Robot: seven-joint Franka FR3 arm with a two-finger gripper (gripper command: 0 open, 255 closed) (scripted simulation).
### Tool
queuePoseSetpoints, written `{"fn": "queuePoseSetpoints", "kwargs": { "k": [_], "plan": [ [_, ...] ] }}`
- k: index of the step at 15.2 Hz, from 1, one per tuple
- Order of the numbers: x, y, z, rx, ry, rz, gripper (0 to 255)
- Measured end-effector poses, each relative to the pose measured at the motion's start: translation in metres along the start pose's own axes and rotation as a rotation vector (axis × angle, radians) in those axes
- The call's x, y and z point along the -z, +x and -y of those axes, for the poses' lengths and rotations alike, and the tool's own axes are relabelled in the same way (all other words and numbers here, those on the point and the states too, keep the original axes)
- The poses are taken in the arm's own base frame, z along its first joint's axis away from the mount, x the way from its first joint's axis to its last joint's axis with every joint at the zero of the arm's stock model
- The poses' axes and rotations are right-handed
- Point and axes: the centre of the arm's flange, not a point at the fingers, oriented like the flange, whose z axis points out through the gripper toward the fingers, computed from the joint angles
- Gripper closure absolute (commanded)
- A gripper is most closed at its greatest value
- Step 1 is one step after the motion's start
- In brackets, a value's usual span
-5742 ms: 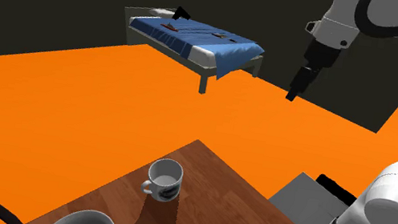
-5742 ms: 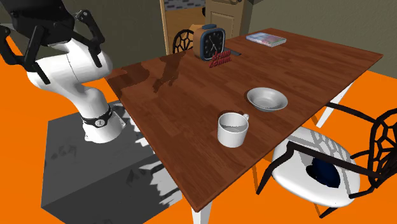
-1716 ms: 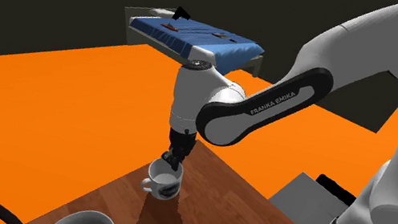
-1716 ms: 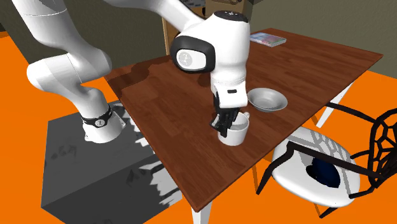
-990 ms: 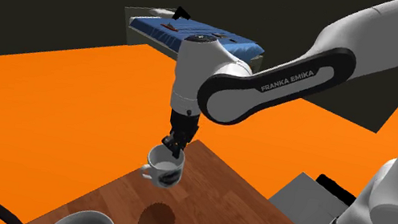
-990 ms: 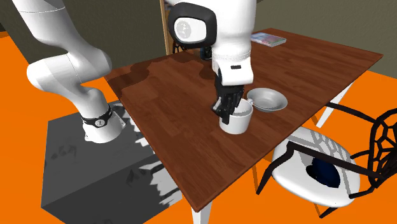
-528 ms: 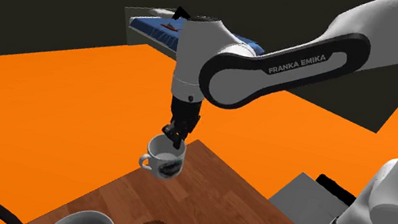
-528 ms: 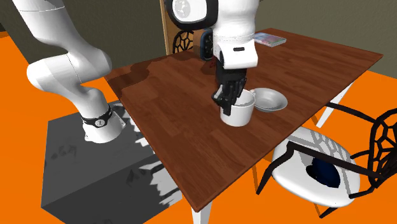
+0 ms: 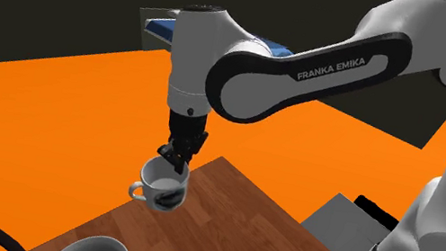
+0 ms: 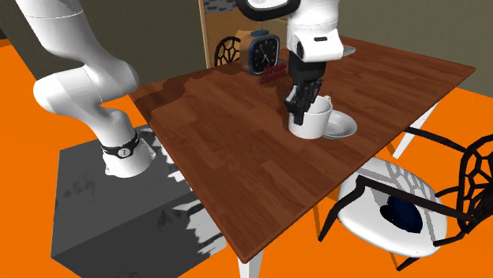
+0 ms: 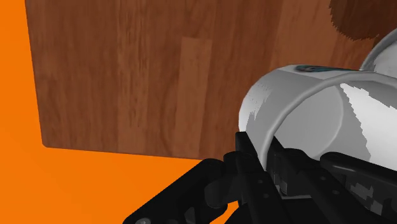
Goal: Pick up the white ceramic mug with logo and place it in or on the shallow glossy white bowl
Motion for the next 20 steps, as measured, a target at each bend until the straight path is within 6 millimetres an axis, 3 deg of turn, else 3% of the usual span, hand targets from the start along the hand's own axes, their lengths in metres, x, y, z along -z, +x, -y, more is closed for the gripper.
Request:
{"fn": "queuePoseSetpoints", "kwargs": {
  "k": [14,17,20],
  "plan": [
    [0.006,0.008,0.185,0.000,0.001,0.000,255],
    [0.005,0.009,0.210,0.000,0.001,0.000,255],
    [-0.008,0.008,0.214,-0.002,0.000,0.000,255]
  ]
}}
